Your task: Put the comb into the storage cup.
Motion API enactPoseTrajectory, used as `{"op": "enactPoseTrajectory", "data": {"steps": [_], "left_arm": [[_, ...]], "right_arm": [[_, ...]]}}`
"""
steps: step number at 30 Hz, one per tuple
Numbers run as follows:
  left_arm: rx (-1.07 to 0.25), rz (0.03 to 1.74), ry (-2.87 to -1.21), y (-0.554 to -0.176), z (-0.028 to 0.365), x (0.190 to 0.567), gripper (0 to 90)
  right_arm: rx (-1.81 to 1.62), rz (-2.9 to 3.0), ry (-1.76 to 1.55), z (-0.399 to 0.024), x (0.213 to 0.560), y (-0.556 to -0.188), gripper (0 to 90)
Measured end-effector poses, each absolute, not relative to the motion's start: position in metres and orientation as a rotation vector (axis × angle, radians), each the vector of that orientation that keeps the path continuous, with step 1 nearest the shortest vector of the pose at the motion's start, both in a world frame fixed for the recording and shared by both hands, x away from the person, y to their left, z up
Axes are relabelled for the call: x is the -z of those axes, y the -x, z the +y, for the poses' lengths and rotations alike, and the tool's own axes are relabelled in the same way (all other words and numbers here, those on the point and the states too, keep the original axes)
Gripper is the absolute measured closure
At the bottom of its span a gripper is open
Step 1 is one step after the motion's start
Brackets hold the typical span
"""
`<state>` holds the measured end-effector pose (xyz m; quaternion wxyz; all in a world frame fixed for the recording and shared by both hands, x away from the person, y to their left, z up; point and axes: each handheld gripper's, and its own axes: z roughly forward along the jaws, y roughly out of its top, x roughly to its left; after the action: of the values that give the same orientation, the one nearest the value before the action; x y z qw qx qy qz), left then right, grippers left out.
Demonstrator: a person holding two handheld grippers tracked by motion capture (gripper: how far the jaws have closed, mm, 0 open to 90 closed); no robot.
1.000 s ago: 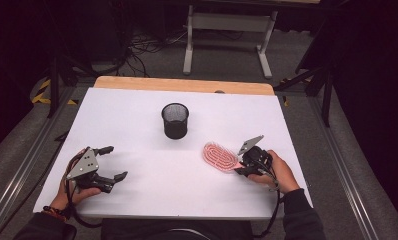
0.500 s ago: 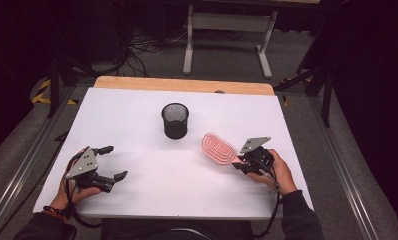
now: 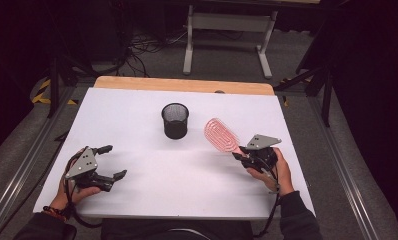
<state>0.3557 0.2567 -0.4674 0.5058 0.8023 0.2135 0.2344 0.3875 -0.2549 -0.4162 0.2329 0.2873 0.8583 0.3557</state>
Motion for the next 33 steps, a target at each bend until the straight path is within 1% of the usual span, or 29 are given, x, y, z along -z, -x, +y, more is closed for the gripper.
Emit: {"op": "enactPoseTrajectory", "data": {"steps": [10, 33], "left_arm": [[-0.561, 0.516, -1.942, -0.356, 0.257, 0.468, 6.4], [-0.557, 0.519, -1.953, -0.356, 0.255, 0.468, 6.7]], "right_arm": [[-1.085, 2.244, -0.772, -0.251, 0.409, -0.381, 69.6], [-1.176, 2.102, -0.782, -0.239, 0.407, -0.374, 69.6]]}}
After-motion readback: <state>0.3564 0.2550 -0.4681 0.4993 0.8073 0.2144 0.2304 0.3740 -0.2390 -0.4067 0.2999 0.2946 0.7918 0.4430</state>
